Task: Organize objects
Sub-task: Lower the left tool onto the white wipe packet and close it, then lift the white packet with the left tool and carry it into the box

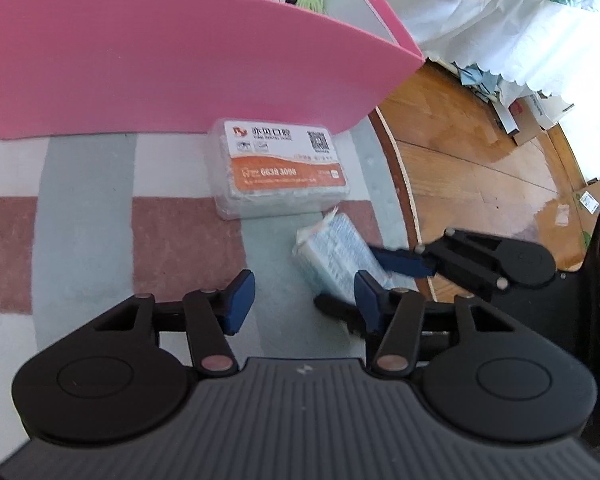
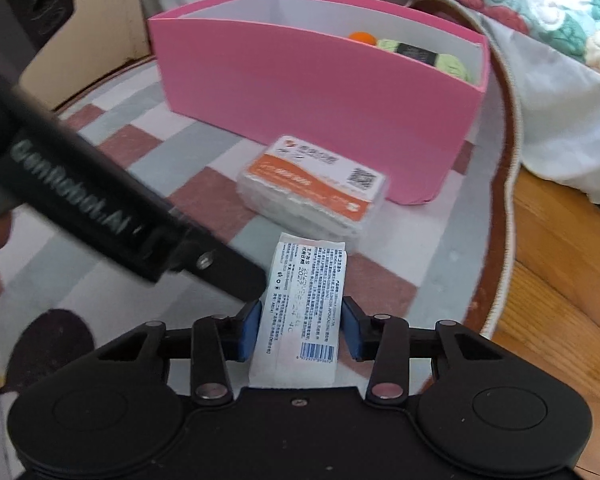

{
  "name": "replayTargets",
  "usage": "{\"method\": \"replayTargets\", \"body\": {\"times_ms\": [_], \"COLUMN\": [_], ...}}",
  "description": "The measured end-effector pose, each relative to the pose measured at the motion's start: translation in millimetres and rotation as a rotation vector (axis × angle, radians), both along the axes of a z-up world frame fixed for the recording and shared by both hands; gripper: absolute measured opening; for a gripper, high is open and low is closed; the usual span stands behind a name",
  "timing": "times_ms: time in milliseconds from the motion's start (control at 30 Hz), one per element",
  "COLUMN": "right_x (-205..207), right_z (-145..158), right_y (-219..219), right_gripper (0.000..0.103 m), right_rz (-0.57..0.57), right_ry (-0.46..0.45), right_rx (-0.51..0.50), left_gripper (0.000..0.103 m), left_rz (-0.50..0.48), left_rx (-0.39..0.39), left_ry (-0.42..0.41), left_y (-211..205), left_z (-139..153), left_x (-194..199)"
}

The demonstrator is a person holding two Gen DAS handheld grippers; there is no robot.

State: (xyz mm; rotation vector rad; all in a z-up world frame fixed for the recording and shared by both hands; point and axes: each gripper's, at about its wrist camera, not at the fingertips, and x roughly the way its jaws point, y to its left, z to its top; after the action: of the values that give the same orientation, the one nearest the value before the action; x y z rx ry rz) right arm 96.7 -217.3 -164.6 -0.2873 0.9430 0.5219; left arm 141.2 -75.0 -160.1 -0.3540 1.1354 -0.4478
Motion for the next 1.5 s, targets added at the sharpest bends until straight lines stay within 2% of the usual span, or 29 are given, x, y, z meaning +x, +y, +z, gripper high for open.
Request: {"method": "replayTargets", "body": {"times_ms": [67,100,167,233,300,400,433,467,533,633,733,833,900,967,1033,1067,1267,1500], "right_x": [-5,-10,-16,-22,-24,-25,-27,-29,-33,-35,-30,-33,-34,-33,-27,-16,-24,-22], "right_z": [0,-1,-1,-1,-1,0,1,3,6,9,8,11,12,9,6,-6,-6,-6], "right_y": [2,5,12,19,20,18,18,18,17,10,-4,-15,-22,-28,-26,-22,-15,-8], "right_gripper": [0.047,0.047,0.047,0.047,0.047,0.049,0.052,0.064,0.081,0.087,0.087,0.086,0.081,0.067,0.060,0.060,0.059,0.053], "right_rz": [0.054,0.090,0.160,0.224,0.247,0.240,0.242,0.242,0.218,0.168,0.073,-0.002,-0.025,-0.055,-0.073,-0.077,-0.109,-0.116], "right_ry": [0.004,0.001,-0.025,-0.040,-0.047,-0.051,-0.056,-0.063,-0.095,-0.123,-0.074,-0.047,-0.016,0.055,0.116,0.133,0.119,0.081], "right_rx": [0.037,0.049,0.034,0.011,0.001,0.000,-0.007,-0.017,-0.067,-0.121,-0.105,-0.058,-0.006,0.059,0.111,0.125,0.134,0.079], "left_gripper": [0.042,0.035,0.033,0.032,0.033,0.037,0.037,0.037,0.036,0.034,0.027,0.027,0.027,0.027,0.027,0.027,0.023,0.023], "left_rz": [-0.007,-0.018,-0.026,-0.025,-0.013,-0.004,-0.005,-0.001,-0.004,-0.026,-0.035,-0.025,-0.013,0.008,0.021,0.026,0.038,0.017], "left_rx": [0.014,0.028,0.076,0.085,0.073,0.103,0.100,0.095,0.086,0.092,0.082,0.068,0.044,0.013,-0.008,-0.016,-0.077,-0.021], "left_ry": [-0.021,-0.033,-0.046,-0.034,-0.028,-0.056,-0.056,-0.057,-0.062,-0.086,-0.071,-0.054,-0.018,0.024,0.052,0.059,0.099,0.055], "left_y": [1,1,0,3,6,7,7,6,6,3,3,4,7,12,14,15,11,0], "left_z": [2,3,2,-1,-3,-3,-4,-4,-4,-3,-2,-3,-4,-7,-8,-10,-18,-11], "left_x": [0,-1,-2,-2,-1,-1,0,0,-1,-3,-5,-6,-6,-6,-8,-10,-10,-16]}}
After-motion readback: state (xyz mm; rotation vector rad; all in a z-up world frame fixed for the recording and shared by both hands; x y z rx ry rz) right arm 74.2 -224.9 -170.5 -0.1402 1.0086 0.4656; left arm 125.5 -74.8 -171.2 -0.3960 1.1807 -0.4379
